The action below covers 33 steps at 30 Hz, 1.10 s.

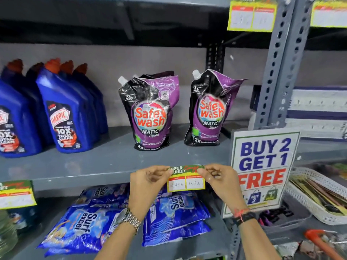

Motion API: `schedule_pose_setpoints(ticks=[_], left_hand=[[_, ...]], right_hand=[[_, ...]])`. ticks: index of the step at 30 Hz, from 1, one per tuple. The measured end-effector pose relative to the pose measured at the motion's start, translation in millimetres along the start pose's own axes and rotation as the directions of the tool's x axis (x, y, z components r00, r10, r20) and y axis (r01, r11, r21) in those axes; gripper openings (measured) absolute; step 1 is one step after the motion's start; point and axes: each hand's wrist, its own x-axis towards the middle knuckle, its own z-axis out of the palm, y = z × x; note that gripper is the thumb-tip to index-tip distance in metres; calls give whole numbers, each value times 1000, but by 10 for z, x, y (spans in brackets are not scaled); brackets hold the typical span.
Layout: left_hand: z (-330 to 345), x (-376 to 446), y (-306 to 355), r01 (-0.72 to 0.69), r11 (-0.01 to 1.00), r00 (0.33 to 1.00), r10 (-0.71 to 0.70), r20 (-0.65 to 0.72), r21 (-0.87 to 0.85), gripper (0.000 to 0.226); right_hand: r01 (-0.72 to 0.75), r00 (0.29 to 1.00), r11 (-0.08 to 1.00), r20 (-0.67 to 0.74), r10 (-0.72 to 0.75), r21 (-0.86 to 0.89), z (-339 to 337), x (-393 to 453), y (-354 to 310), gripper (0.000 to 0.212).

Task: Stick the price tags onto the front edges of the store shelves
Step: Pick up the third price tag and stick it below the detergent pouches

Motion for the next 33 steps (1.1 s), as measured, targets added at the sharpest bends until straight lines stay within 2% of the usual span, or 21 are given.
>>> schedule_pose_setpoints(ticks=[3, 10, 12, 13, 15, 18, 20, 22, 24, 26, 33], left_hand=[[6, 7, -17, -6, 1000, 1000, 6, 2, 30, 8], [23, 10, -21, -42, 995, 999, 42, -4, 86, 15], [28, 18, 6, -40, 992, 999, 41, -5, 121, 16], [32, 14, 26, -41, 984, 999, 43, -7, 172, 15], [29, 7, 74, -77, 914, 995, 98, -35, 397, 15], [29, -16, 89, -236, 734, 941, 336, -40, 637, 19], [46, 24, 72, -337, 679, 907, 419, 32, 652, 34], [58, 93, 63, -394, 664, 904, 403, 140, 636, 41], [73, 148, 35, -423, 631, 903, 358, 239, 651, 39], [74, 179, -17, -436, 623, 899, 333, 284, 649, 36], [-46, 253, -79, -448, 702, 890, 294, 348, 554, 37]], right_hand=[[-6, 1000, 999, 5, 6, -38, 11, 20, 35, 20], [41, 999, 997, -18, -42, -72, 26, -13, -5, 15], [56, 998, 990, -29, -60, -132, 38, -29, -36, 17], [55, 997, 980, -37, -63, -189, 42, -39, -47, 21], [53, 991, 950, -98, -86, -306, 33, -40, -81, 27], [162, 957, 908, -163, -240, -386, 40, -55, -183, 40], [247, 948, 884, -88, -305, -397, 101, -26, -265, 53], [266, 961, 869, 42, -274, -418, 171, 45, -279, 66], [247, 969, 855, 129, -211, -457, 204, 102, -241, 71], [237, 970, 860, 154, -187, -451, 192, 134, -196, 64], [206, 962, 931, 236, -137, -300, 45, 201, -168, 34]])
